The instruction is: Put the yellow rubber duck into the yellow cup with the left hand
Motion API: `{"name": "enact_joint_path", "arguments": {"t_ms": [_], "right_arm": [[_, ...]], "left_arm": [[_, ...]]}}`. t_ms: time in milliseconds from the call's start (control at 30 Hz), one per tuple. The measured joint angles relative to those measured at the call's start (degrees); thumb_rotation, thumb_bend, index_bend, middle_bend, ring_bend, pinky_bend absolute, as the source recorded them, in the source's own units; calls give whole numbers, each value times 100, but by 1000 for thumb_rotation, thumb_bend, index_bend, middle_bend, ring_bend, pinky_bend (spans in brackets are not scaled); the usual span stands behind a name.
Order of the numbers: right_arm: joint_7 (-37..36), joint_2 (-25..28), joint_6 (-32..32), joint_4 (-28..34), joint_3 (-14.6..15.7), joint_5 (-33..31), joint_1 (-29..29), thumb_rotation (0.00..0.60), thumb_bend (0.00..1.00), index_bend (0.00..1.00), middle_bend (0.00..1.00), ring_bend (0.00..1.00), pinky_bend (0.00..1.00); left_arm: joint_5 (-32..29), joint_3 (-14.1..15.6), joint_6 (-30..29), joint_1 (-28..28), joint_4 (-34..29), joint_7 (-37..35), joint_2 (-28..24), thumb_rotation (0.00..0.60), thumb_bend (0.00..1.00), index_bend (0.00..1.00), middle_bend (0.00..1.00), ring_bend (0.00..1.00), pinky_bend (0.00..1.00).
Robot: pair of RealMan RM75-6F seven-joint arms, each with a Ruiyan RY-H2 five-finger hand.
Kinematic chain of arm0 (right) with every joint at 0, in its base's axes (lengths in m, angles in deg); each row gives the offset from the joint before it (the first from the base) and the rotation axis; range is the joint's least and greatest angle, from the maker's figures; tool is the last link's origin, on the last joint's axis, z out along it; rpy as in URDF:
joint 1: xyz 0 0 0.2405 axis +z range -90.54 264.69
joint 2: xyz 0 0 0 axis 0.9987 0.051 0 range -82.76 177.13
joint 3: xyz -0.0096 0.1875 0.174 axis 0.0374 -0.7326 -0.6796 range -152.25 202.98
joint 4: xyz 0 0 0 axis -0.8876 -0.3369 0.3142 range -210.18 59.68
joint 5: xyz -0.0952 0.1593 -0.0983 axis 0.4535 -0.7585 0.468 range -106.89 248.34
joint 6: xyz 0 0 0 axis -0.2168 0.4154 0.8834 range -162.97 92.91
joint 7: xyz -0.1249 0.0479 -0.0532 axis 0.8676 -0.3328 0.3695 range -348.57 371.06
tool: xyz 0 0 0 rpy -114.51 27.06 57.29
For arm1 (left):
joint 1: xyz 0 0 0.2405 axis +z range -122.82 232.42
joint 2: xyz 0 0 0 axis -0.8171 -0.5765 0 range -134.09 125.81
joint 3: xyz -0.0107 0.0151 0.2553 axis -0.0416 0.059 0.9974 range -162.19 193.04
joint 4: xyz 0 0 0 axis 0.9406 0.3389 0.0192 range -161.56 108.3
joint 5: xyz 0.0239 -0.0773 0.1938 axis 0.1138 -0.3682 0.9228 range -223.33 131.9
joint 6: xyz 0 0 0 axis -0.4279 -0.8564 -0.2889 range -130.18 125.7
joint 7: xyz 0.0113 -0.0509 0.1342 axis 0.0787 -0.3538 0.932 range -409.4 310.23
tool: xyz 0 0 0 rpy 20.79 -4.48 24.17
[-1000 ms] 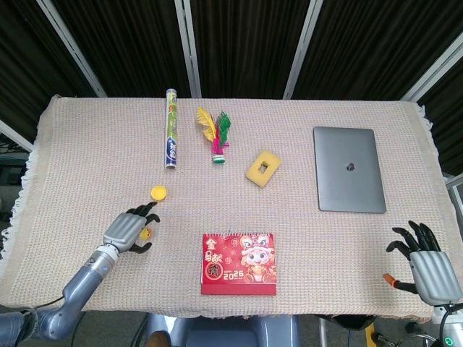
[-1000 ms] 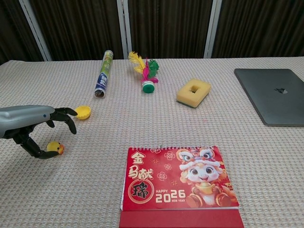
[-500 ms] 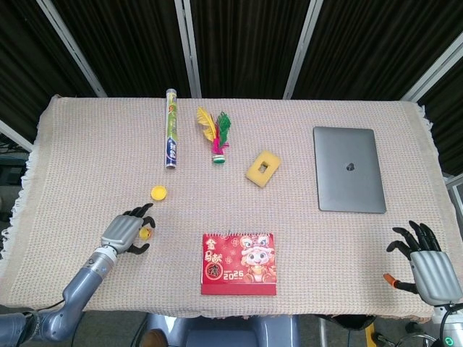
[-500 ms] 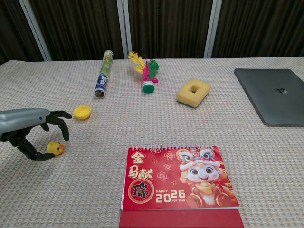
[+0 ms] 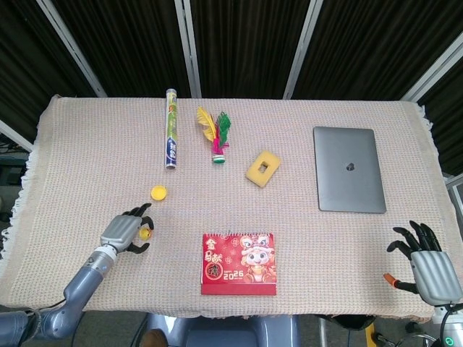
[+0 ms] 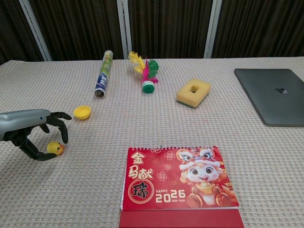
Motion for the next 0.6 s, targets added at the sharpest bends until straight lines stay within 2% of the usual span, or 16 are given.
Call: {"name": "enact_joint_path", "arguments": {"t_ms": [267,600], "right_arm": [[-33,-3,-11,-22,-1,7,-3,600,30,444,189,0,0],[3,-8,-46,-11,7,28,-22,600,29,444,189,0,0]], "left_arm": [[-55,-17,-8,-60,-46,5,-3,600,326,378,0,81,184],[89,113,-43,24,-53,-143,-235,600,326,383,0,80,182]]}}
